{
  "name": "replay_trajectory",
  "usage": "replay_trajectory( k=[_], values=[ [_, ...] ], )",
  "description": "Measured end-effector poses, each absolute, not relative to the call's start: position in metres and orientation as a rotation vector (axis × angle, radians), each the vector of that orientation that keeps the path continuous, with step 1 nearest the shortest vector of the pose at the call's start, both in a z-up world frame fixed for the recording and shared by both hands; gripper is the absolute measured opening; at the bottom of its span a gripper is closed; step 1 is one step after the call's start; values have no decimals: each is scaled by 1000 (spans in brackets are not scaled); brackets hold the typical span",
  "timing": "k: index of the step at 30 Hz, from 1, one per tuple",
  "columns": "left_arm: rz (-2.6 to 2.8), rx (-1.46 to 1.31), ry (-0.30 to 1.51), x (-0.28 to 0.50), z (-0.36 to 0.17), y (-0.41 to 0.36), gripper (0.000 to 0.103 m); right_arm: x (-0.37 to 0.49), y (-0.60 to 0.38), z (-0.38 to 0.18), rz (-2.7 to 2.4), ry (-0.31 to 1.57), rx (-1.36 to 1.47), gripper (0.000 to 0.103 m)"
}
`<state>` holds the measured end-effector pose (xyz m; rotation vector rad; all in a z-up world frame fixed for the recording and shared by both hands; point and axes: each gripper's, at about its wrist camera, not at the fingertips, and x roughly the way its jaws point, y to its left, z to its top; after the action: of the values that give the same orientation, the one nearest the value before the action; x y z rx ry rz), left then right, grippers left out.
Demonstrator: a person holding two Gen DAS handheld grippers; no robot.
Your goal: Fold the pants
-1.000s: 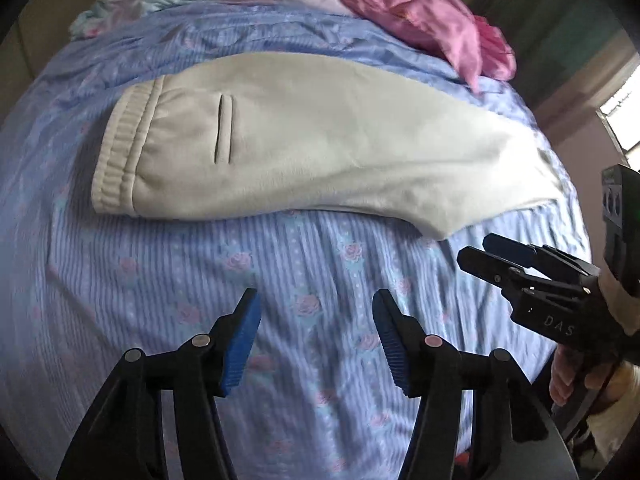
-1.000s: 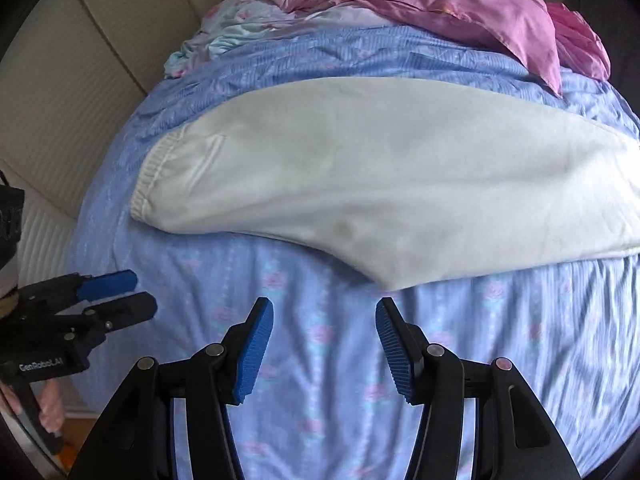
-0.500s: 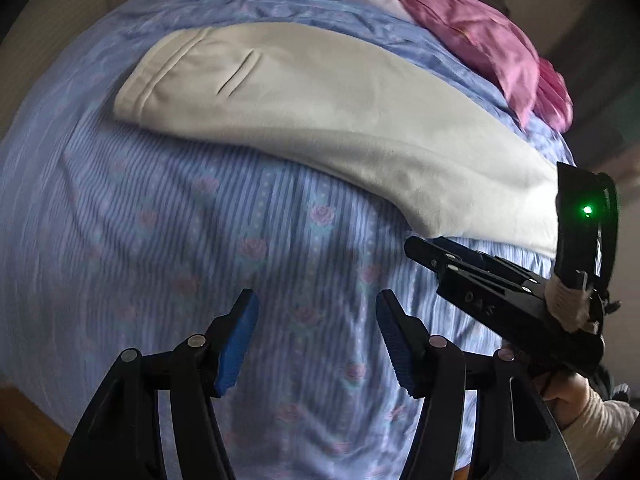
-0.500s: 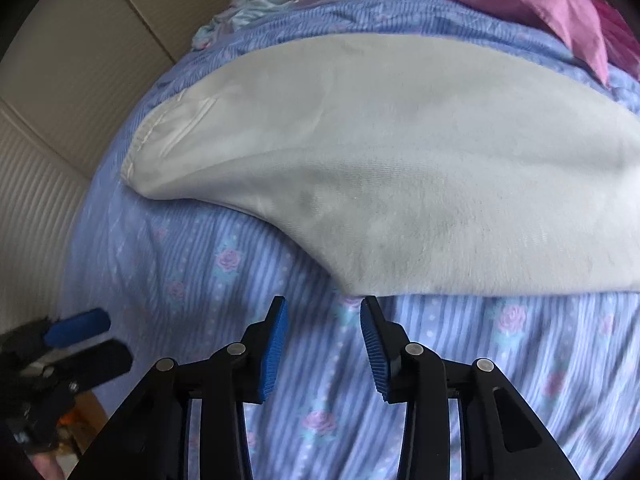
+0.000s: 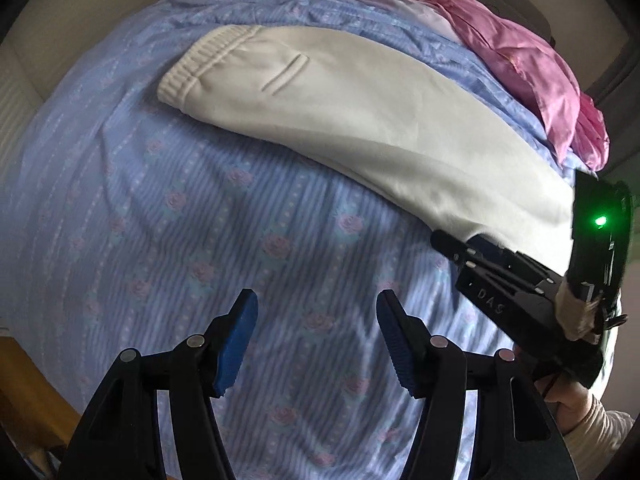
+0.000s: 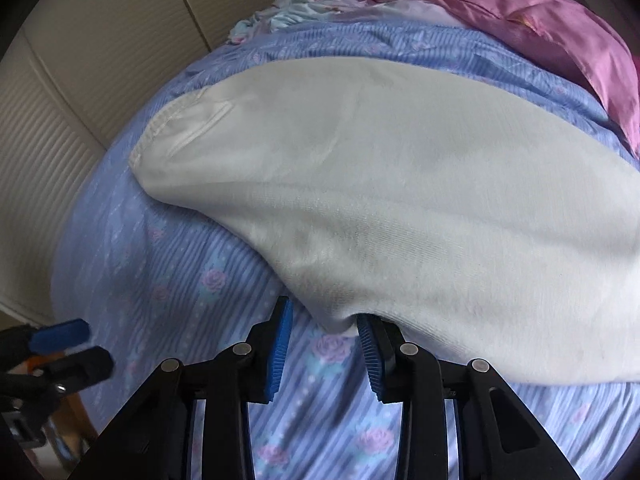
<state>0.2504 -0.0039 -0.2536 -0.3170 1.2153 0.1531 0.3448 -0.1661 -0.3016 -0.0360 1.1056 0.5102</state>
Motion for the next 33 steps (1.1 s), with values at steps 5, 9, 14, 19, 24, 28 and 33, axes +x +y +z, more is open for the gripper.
replay_trajectory(
  k=[5,9,14,19,24,28,33],
  values=[
    [182,-314,1214,251,-251,5,61,351,-161,-318,508,1140,-57,35],
    [219,-331,1218,249,-248,16,61,351,-159,-313,508,1147,-101,17],
    [297,-379,1197,240,-241,39,61,330,-166,-277,529,1135,-65,10],
    [346,-397,1206,236,-239,57,61,313,-161,-309,578,1291,-20,2],
    [319,-378,1209,235,-237,55,61,295,-162,-279,581,1201,-40,3],
    [247,-348,1229,238,-230,42,61,297,-170,-252,546,1182,-34,4],
    [89,-181,1224,243,-201,14,62,286,-195,-194,423,1095,37,38]
  ],
)
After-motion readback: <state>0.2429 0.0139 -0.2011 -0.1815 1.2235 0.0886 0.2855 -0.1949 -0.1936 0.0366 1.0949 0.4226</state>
